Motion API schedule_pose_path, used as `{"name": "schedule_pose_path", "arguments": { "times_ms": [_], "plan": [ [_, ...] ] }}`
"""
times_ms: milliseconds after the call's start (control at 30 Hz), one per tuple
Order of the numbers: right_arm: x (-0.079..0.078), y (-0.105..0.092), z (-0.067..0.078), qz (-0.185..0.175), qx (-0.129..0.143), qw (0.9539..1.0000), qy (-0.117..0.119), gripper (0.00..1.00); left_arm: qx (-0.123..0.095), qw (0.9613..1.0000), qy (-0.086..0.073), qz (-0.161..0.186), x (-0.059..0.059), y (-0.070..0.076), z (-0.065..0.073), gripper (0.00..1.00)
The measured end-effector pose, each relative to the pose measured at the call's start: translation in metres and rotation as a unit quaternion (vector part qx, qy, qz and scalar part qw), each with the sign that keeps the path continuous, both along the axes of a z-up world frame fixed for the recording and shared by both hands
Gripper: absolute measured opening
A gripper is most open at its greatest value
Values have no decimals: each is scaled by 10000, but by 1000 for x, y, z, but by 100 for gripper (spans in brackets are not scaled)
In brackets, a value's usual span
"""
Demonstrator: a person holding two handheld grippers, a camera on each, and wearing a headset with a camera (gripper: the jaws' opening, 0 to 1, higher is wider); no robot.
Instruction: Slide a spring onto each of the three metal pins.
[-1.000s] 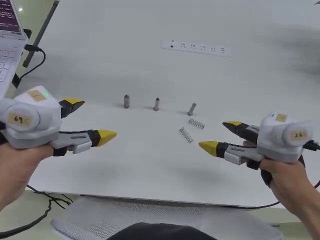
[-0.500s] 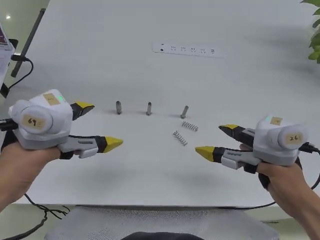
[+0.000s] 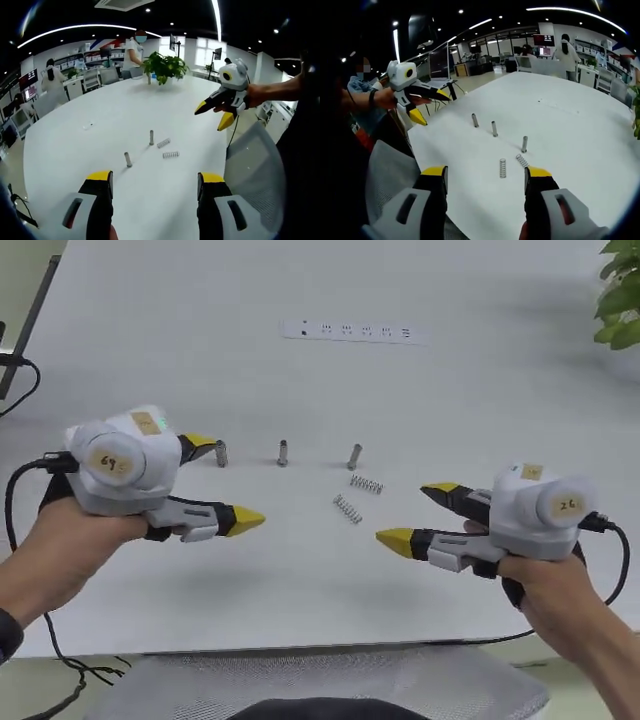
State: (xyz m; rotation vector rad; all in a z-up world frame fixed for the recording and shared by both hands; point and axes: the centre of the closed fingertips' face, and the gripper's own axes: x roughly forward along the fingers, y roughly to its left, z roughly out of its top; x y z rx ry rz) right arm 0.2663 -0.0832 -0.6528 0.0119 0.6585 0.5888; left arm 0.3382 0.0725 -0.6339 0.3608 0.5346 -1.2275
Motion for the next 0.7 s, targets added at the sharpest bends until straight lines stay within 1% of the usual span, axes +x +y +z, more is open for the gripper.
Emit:
{"name": "schedule_pose_path", "arguments": {
  "times_ms": [133,333,467,500,533,567,600,700],
  "plan": [
    [-2,0,0,-18,14,10000,11,61,143,9994,-29,-305,-3,-12,-8,65],
    [-7,-1,1,-72,27,10000,18,60,232,9976,-52,-657,-8,-29,-15,64],
    [-10,0,2,-93,29,9999,25,59,387,9943,-119,-983,-12,-42,-23,62],
    [-10,-1,2,-104,37,9999,23,59,417,9935,-95,-1059,-14,-44,-25,62],
    [-10,-1,2,-126,58,9999,17,59,490,9919,-92,-1171,-16,-48,-29,62],
    [-11,-1,3,-137,66,9999,18,59,533,9907,-133,-1242,-16,-50,-31,62],
    [-11,-1,2,-143,69,9999,23,59,580,9893,-140,-1334,-17,-54,-34,62],
    [-12,-1,2,-156,59,9999,24,59,619,9870,-148,-1473,-18,-63,-38,62]
  ]
}}
